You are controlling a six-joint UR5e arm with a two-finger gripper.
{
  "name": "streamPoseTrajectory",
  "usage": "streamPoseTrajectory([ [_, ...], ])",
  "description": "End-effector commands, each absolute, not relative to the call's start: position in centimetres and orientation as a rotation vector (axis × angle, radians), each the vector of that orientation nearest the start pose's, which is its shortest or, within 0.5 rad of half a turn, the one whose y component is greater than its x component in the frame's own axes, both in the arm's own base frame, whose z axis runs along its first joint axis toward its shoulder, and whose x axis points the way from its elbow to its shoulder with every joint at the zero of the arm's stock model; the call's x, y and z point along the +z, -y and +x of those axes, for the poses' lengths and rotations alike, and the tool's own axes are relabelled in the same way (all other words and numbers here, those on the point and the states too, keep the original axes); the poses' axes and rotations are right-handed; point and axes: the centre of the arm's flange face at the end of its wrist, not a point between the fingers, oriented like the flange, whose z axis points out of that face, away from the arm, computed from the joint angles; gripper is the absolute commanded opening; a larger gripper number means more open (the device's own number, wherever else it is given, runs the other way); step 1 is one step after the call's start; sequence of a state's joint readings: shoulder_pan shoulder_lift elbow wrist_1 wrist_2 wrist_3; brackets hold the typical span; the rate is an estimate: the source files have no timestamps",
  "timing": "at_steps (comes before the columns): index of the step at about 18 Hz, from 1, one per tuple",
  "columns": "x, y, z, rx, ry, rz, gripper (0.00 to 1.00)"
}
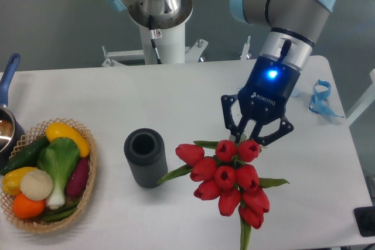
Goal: Insert the flowers into the vase
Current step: 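Hold the red tulip bouquet in the gripper above the table, then carry the tulip bouquet over the black cylindrical vase, stems down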
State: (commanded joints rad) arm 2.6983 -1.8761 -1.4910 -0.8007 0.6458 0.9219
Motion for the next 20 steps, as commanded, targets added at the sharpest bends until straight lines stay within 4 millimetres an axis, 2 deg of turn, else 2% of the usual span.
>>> streamPoseTrajectory([
  [4,48.1,-47.3,-46.4,-0.078,-0.136,-2.041,0.07],
  [7,48.3,-48.5,-44.7,-0.134,-0.212,-1.943,0.07],
  [10,46.1,-48.8,-42.3,-0.235,-0.356,-1.767,0.07],
  [12,43.3,-47.8,-41.1,-0.317,-0.362,-1.669,0.07],
  [14,41.7,-46.7,-39.2,-0.339,-0.386,-1.592,0.07],
  [18,43.1,-45.4,-36.6,-0.351,-0.414,-1.499,0.06],
  [20,44.3,-44.9,-36.2,-0.338,-0.423,-1.492,0.06],
])
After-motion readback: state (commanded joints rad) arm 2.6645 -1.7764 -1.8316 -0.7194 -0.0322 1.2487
